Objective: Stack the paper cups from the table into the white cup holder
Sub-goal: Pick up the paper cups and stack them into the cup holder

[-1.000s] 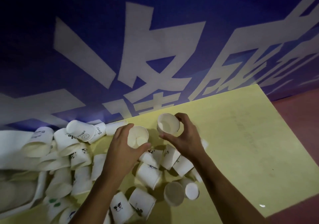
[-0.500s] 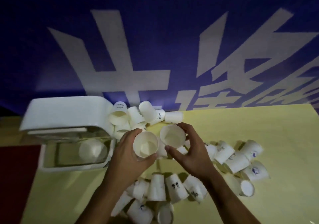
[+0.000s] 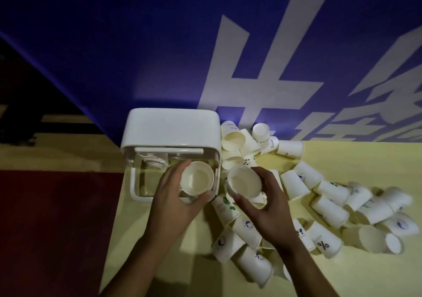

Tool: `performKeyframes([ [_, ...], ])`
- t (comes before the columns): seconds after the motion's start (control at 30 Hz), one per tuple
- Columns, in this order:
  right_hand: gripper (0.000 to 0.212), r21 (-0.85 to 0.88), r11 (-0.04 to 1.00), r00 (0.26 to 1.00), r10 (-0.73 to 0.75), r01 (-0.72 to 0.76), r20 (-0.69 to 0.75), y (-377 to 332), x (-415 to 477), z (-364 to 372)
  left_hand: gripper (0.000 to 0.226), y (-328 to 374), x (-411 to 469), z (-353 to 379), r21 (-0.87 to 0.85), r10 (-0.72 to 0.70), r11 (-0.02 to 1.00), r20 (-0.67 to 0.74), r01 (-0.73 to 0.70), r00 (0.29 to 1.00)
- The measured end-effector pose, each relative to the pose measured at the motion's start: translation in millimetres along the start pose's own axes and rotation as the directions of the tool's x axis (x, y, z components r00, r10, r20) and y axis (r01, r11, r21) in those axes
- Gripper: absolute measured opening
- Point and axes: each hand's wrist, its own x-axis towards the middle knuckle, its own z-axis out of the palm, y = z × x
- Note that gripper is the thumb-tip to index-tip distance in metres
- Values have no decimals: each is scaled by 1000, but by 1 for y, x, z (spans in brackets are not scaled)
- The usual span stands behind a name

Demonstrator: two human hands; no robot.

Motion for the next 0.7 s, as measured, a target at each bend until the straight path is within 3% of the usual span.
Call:
performKeyframes([
  [0.57, 62, -5, 999, 998, 48, -48, -43, 6, 1, 10, 81, -36, 25, 38, 157, -202, 971, 139, 180, 970],
  [0.7, 65, 21, 999, 999, 25, -24, -30, 5, 3, 24, 80, -36, 31, 43, 170, -287, 949, 104, 267, 952],
])
